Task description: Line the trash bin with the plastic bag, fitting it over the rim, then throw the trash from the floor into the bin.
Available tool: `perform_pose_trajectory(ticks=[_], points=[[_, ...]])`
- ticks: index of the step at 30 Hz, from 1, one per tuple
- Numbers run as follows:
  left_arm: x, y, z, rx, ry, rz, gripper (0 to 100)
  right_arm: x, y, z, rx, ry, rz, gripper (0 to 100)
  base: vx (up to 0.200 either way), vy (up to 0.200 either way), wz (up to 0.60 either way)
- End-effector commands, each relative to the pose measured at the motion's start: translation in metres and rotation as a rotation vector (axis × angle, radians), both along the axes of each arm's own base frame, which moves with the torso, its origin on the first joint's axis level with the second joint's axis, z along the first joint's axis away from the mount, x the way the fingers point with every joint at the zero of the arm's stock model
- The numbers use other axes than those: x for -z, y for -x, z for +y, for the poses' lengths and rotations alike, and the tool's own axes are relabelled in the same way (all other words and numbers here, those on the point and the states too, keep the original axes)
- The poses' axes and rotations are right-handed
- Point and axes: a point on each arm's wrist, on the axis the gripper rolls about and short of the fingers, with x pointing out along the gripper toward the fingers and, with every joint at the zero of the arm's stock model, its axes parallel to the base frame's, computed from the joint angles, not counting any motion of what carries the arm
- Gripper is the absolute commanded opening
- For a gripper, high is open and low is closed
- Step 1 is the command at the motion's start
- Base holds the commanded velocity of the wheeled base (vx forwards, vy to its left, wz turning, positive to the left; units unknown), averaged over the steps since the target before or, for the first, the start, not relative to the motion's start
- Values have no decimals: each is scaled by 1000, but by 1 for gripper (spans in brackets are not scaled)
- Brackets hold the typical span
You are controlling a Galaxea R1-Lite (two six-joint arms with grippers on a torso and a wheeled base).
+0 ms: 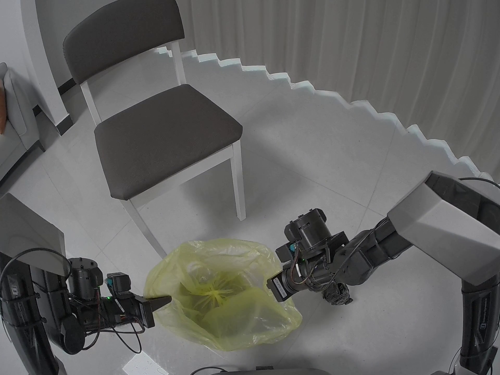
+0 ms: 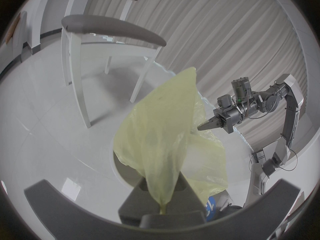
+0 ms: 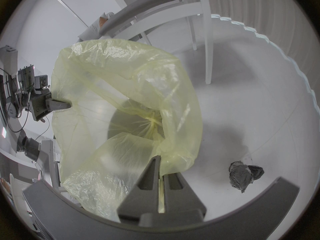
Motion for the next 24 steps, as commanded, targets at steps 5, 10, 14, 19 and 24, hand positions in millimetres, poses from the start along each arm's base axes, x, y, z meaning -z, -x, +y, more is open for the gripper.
perform_pose_trajectory(ticks=[5, 10, 14, 19, 24], points=[[10, 13, 11, 15, -85, 79, 0, 25, 4, 15, -35, 30, 40, 0, 0, 0, 0], [18, 12, 26, -20, -116, 101, 0, 36, -1, 16, -32, 40, 52, 0, 0, 0, 0], [29, 10, 28, -27, -119, 130, 0, 42, -8, 16, -24, 43, 55, 0, 0, 0, 0], [54, 6, 29, -33, -133, 158, 0, 47, -17, 19, -11, 52, 59, 0, 0, 0, 0], [62, 8, 37, -33, -169, 162, 0, 45, -25, 15, 8, 53, 57, 0, 0, 0, 0]])
